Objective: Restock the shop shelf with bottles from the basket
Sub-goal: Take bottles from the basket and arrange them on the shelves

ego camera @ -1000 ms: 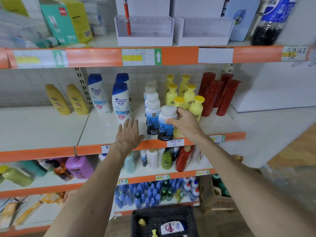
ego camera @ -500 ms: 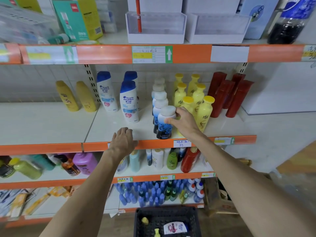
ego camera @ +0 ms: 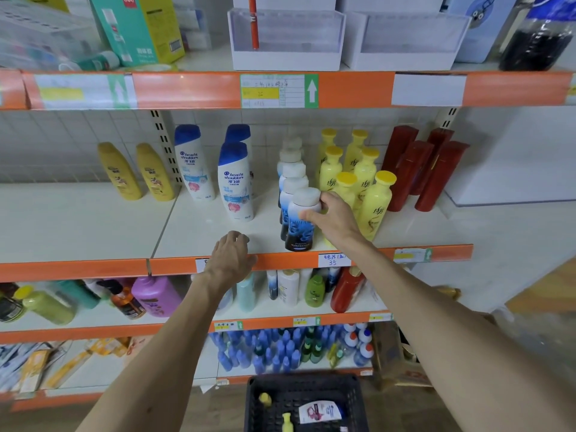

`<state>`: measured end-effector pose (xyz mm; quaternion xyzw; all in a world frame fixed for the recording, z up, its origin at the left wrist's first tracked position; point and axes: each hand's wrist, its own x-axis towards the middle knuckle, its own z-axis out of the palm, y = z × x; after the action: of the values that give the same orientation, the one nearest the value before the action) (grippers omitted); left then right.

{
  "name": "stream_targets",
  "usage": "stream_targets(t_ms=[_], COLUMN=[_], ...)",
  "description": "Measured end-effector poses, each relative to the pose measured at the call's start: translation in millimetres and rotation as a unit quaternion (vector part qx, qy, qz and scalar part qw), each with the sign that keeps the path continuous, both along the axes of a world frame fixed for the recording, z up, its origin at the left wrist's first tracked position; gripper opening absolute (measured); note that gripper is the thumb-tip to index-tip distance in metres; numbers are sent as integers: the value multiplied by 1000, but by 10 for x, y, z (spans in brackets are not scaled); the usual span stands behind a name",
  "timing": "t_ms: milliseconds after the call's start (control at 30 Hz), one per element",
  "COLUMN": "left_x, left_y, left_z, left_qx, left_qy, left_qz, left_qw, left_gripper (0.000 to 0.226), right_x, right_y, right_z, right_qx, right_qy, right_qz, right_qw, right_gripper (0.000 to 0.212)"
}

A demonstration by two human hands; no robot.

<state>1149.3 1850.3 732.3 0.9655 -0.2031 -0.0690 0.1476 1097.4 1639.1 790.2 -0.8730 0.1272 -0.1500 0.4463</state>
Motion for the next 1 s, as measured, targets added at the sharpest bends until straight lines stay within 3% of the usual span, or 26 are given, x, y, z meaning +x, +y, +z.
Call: stream_targets(t_ms=[533,667,1000], left_x=[47,49,16], left_y=[-16,-6,-30], left_z=[-11,6,-1], left_qx=[-1,-3,-8], left_qy=[11,11,8], left_qz=[0,2,0], left_qw=[1000,1000,1000], left_gripper=[52,52,52], right_x=[66,86,117], right_y=[91,119,85], right_z=[-91,-96,-47], right_qx=[2,13,10], right_qy=[0,6,33], right_qz=[-3,3,16], right_qw=[1000,1000,999], right_gripper=[35,26,34])
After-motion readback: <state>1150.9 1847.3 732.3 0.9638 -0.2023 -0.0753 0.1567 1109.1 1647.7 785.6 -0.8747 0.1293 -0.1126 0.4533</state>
